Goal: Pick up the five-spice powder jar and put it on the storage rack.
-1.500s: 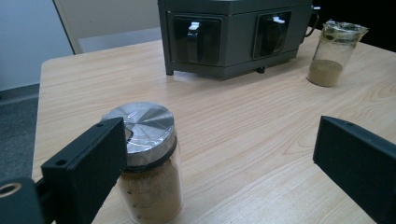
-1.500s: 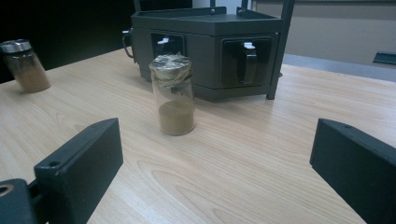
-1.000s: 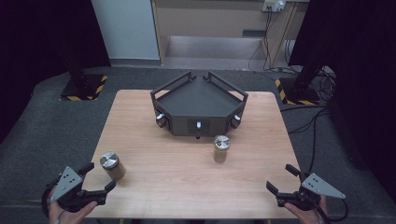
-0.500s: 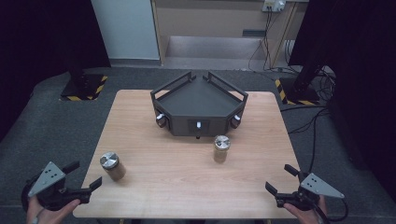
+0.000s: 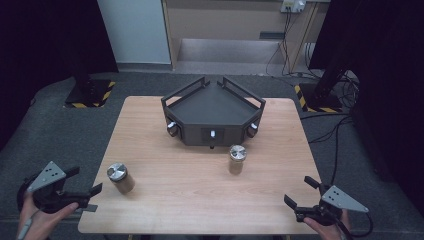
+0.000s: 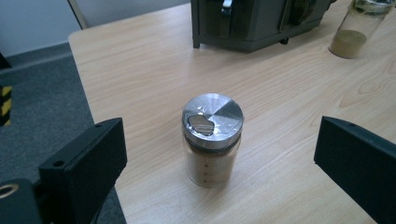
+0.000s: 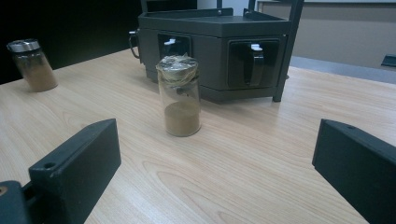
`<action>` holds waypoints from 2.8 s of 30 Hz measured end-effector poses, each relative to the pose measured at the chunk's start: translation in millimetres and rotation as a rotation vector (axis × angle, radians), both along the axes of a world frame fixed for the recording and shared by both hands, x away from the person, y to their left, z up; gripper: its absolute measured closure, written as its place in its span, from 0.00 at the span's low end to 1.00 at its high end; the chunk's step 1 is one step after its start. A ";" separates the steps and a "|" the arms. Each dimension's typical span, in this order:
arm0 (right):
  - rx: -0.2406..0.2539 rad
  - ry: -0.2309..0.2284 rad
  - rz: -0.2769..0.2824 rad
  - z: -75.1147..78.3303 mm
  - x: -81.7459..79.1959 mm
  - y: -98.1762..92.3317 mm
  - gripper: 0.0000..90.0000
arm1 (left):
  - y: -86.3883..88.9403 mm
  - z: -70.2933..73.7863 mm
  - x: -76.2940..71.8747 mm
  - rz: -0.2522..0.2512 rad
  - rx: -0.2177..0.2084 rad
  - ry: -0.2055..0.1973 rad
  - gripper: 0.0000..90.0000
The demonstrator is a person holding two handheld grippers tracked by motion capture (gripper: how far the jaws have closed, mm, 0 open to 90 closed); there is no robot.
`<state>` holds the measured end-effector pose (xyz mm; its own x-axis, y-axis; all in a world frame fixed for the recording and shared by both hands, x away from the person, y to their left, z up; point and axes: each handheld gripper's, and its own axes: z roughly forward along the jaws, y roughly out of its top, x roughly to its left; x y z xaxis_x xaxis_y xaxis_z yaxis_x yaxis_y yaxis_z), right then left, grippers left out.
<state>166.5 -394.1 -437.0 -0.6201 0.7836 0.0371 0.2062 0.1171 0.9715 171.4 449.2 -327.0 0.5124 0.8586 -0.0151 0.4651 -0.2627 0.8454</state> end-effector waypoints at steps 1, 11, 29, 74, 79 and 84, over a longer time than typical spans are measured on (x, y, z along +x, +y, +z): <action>-0.001 0.000 0.000 0.0 0.0 0.0 0.02 | 0.0 -0.3 2.0 -0.007 0.000 0.005 0.02; 0.000 -0.001 -0.001 -0.1 0.0 -0.1 0.02 | -3.9 -10.1 25.7 -0.040 0.014 0.045 0.03; -0.009 0.000 0.001 0.4 0.2 0.0 0.03 | -12.9 -33.8 72.4 -0.085 0.022 0.122 0.08; -0.005 0.014 -0.006 0.4 0.7 -0.2 0.03 | -76.6 39.4 138.0 -0.413 0.027 0.036 0.38; 0.002 0.017 -0.007 0.1 0.7 -0.7 0.03 | -105.8 61.0 157.6 -0.483 0.052 0.024 0.37; 0.003 0.015 -0.003 -0.3 0.9 -1.4 0.03 | -126.9 77.5 176.9 -0.513 0.047 0.022 0.38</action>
<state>167.4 -395.4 -437.4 -0.6169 0.7855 0.0487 0.2213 0.1137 0.9685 348.2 322.3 -249.5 0.8679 0.4967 0.0020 0.2838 -0.4992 0.8187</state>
